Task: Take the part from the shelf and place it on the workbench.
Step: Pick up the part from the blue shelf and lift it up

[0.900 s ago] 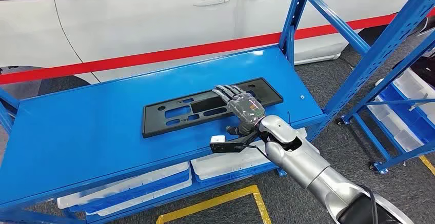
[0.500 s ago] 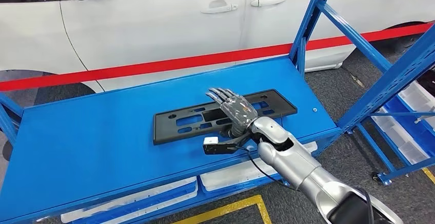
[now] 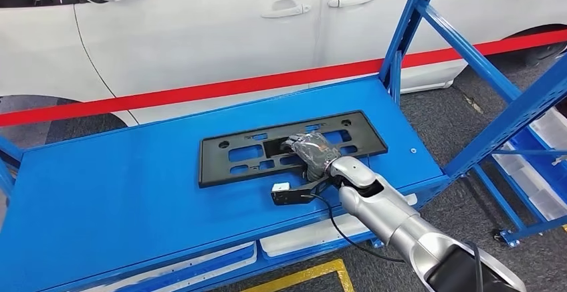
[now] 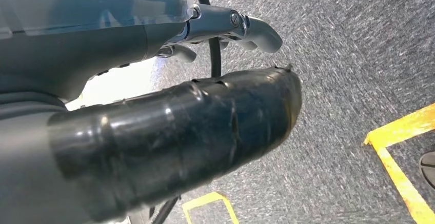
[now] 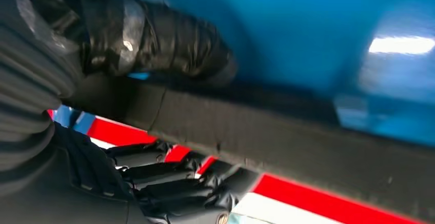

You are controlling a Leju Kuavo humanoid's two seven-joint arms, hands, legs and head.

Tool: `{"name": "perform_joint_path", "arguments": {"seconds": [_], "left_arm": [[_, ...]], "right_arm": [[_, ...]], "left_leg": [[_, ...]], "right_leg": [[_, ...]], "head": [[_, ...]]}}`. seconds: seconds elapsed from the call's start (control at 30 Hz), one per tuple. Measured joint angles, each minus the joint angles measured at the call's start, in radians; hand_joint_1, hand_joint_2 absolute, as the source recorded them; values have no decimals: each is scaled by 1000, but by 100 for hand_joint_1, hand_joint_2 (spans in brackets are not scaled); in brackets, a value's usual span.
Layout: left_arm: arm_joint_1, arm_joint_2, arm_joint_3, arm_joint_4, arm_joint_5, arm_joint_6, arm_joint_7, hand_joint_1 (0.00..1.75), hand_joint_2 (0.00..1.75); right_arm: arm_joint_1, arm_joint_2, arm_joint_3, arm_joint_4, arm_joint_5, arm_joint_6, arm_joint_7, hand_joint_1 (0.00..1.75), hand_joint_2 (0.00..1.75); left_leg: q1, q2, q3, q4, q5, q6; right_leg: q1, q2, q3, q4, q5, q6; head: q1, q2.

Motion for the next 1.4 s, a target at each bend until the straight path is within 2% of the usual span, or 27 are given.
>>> {"name": "perform_joint_path", "arguments": {"seconds": [0.13, 0.27, 0.37, 0.5, 0.9, 1.1, 1.3, 1.4], "left_arm": [[1, 0, 5, 0, 1, 2, 0, 0, 0], [1, 0, 10, 0, 6, 1, -3, 0, 0], [2, -1, 14, 0, 8, 1, -5, 0, 0], [3, -1, 18, 0, 11, 2, -14, 0, 175], [5, -3, 56, 0, 37, 8, -28, 0, 175], [11, -4, 78, 0, 50, 17, -43, 0, 175], [13, -4, 88, 0, 40, 34, -23, 0, 175], [11, -3, 90, 0, 38, 36, -16, 0, 175]], "right_arm": [[-1, -2, 6, 4, -1, 5, 6, 175, 175], [-4, -9, 10, 3, 3, 11, 10, 175, 175], [-4, -18, 11, -1, 4, 10, 12, 175, 175], [-2, -27, 12, -10, 4, 10, 17, 175, 175], [63, -98, 12, -154, 23, -19, 7, 175, 175], [129, -192, -30, -417, -13, -104, -82, 175, 175], [173, -262, -121, -686, -8, -124, -146, 175, 175], [186, -277, -139, -773, -9, -136, -171, 175, 175]], "left_leg": [[1, 0, 4, -7, -1, -4], [4, 1, 9, -8, -3, -20], [5, 1, 11, -8, -4, -23], [4, 1, 14, -7, -4, -24], [2, 1, 12, -4, -6, -24], [1, 0, 9, -3, -6, -24], [-4, 0, 1, 6, -12, -12], [-2, 2, 8, -10, -2, 0]], "right_leg": [[1, 0, 1, 0, -3, -5], [5, 0, 7, 0, -5, -8], [5, 0, 11, 0, -6, -9], [5, 0, 13, 0, -5, -8], [1, 0, 13, 0, -5, -8], [0, 0, 9, 0, -5, -7], [-5, 0, 8, 0, -5, 3], [-5, 0, 11, -3, -4, 13]], "head": [[0, 0], [0, 0], [0, 0], [0, 0], [0, 0], [0, 0], [0, 0], [0, 0]]}}
